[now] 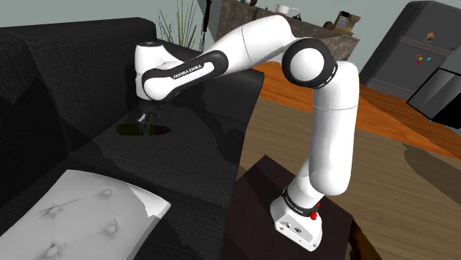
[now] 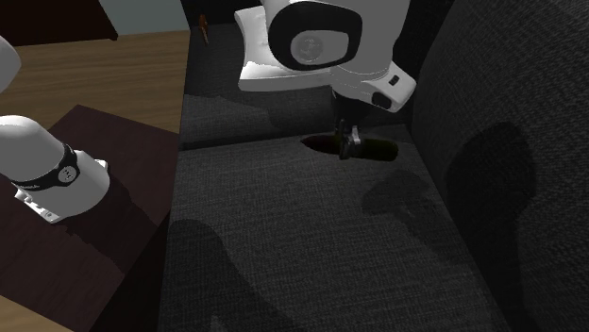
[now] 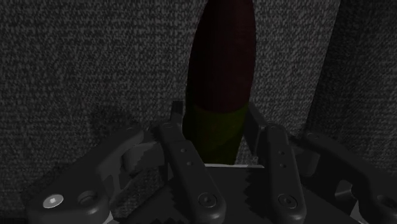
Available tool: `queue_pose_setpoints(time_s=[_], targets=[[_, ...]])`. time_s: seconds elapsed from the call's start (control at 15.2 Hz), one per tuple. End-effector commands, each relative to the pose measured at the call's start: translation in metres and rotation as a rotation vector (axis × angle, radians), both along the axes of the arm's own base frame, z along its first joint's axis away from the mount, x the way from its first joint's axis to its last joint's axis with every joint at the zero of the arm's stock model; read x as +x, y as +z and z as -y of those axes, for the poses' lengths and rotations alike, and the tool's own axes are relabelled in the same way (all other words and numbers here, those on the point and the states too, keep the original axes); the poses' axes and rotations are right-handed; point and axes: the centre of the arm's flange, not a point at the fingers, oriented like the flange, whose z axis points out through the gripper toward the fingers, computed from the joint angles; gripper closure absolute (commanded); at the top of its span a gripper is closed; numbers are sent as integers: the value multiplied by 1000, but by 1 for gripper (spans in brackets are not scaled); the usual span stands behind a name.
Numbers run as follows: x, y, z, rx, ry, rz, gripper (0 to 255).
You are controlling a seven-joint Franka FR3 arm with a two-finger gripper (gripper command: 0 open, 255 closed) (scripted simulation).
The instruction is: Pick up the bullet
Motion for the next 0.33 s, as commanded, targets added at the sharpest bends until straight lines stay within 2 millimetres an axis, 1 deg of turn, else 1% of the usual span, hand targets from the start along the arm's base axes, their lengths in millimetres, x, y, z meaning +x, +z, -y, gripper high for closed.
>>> queue_pose_setpoints(time_s=[0.0,0.13,0.26], targets=[[0,12,-1,0,0,0,255],[0,22,-1,0,0,0,255],[0,23,-1,0,0,0,255]])
